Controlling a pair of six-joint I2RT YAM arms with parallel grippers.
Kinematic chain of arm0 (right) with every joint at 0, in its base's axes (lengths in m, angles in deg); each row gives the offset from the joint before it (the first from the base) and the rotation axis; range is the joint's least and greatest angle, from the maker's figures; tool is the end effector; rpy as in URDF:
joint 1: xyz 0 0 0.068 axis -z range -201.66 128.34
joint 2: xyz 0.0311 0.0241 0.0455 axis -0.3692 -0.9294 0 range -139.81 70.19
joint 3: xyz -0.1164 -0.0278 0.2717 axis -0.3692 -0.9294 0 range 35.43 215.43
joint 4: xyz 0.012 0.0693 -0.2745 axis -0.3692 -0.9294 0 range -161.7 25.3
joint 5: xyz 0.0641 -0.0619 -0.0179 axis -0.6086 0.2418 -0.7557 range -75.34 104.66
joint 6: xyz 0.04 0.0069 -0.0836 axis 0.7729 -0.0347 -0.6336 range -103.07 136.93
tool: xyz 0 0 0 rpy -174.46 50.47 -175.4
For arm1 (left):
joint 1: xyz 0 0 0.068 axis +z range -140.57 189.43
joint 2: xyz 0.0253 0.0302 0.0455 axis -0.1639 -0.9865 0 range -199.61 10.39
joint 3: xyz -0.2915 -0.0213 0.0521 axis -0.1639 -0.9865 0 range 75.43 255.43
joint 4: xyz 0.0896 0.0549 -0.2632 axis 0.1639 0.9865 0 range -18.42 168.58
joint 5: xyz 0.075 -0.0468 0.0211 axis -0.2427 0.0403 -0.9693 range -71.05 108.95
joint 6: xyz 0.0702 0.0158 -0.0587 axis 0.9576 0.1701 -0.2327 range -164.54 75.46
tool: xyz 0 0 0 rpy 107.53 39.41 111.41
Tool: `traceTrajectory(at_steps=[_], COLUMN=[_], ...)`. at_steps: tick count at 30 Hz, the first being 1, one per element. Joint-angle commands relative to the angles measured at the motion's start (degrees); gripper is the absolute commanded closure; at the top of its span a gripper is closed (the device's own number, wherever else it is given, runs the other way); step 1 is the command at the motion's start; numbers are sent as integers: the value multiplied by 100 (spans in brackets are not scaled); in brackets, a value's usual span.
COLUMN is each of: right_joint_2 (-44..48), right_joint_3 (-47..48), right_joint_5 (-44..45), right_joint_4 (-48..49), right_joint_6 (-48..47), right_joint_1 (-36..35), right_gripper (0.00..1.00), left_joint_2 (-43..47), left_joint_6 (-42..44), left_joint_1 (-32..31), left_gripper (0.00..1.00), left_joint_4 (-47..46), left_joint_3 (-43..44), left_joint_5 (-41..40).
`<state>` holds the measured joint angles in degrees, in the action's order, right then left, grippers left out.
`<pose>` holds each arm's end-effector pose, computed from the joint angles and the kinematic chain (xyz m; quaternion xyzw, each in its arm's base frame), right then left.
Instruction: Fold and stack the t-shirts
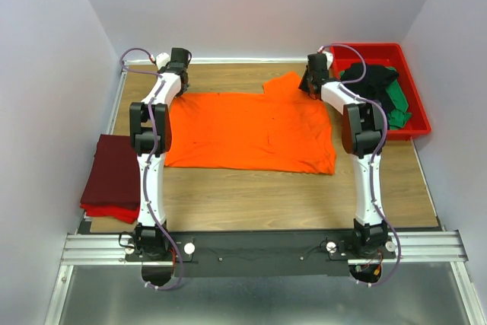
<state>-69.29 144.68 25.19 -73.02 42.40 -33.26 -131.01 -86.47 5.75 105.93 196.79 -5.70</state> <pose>0.6140 0.1104 0.1206 0.1479 0.8857 0.0590 0.4362 0.6066 -0.0041 0.1362 -0.3664 0.8574 0.0715 0.3541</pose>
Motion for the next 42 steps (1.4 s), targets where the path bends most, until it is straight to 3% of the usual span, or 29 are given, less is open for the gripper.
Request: traceTrajectory(at_steps=[1,14,27,42], right_joint_2=[-150,0,167,562], right_joint_3=[-123,61,1001,993], right_joint_5=[169,564,952,723], right_joint_4=[-935,-996,-970,-926], right_joint_6=[19,-245,-570,-526], right_joint_1=[-168,-185,-124,52], right_gripper=[67,99,100,100], left_joint_2=[-10,69,280,649], left_joint_6=[36,106,335,493], left_joint_1=[52,52,166,316], left_gripper=[100,100,100,100], left_joint_4=[-25,-156,-622,-1580], left_joint_3=[-148,-253,-447,-719], left_joint_5=[126,179,285,1243])
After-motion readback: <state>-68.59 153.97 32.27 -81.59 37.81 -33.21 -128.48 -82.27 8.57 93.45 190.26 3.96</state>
